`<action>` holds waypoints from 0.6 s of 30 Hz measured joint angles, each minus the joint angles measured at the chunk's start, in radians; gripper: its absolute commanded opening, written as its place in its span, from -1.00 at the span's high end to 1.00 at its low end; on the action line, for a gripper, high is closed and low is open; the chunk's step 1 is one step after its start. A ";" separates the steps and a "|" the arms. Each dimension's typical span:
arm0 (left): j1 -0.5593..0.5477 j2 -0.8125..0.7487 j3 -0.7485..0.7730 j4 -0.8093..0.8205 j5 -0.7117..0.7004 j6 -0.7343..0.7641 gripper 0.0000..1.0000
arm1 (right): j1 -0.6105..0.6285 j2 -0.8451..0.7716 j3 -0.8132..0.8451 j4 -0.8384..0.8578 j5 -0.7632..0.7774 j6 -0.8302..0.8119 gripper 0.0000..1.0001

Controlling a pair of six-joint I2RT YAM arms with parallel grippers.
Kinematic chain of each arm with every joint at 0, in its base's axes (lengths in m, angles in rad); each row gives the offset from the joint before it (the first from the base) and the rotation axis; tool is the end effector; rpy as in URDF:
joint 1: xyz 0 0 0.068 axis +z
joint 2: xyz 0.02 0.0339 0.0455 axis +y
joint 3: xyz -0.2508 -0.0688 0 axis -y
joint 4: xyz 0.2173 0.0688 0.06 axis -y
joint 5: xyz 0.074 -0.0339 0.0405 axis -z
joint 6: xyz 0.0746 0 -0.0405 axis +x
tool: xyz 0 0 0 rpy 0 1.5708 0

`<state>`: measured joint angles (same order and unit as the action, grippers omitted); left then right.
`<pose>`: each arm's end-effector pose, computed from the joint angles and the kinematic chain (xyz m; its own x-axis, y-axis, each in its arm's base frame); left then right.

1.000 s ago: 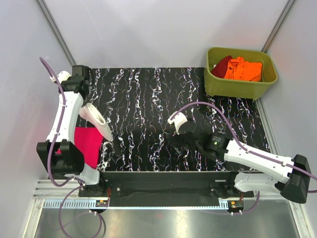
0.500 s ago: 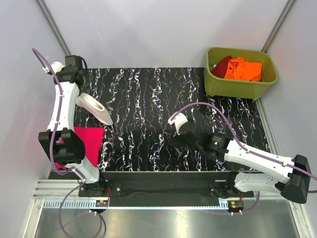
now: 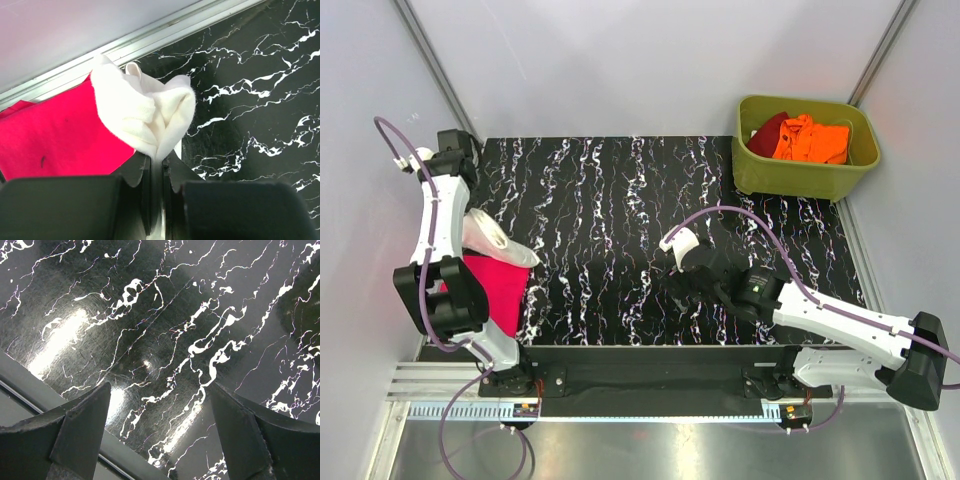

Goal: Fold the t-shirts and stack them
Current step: Neatly place the folded tshirt to the corner

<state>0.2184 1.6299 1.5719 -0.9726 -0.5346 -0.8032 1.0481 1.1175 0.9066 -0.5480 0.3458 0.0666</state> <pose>0.3103 0.1078 0.2927 -0.2631 -0.6927 -0.6716 -0.9096 0.4102 -0.0667 0.1416 0.1952 0.2529 -0.3888 -0.5495 -0.7395 -0.6680 0.7209 -0.1844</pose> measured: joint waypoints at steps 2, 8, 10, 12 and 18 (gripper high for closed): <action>0.003 -0.003 -0.002 -0.003 -0.001 0.000 1.00 | 0.000 0.000 0.000 0.000 0.000 0.002 -0.75; 0.018 -0.046 -0.028 0.001 -0.001 0.014 1.00 | 0.000 0.000 0.000 -0.001 0.000 0.003 -0.75; 0.034 -0.058 -0.041 -0.001 -0.001 0.021 1.00 | 0.000 0.000 0.000 -0.003 0.000 0.003 -0.75; 0.054 -0.078 -0.072 0.000 -0.002 0.024 1.00 | 0.000 0.000 0.000 -0.005 0.000 0.003 -0.75; 0.098 -0.156 -0.169 -0.008 -0.004 0.033 1.00 | 0.000 0.000 0.000 -0.011 -0.002 0.004 -0.75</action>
<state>0.3161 1.4742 1.4029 -0.9810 -0.5385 -0.7700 1.0481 1.1175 0.9066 -0.5591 0.3443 0.0704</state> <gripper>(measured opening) 0.091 0.873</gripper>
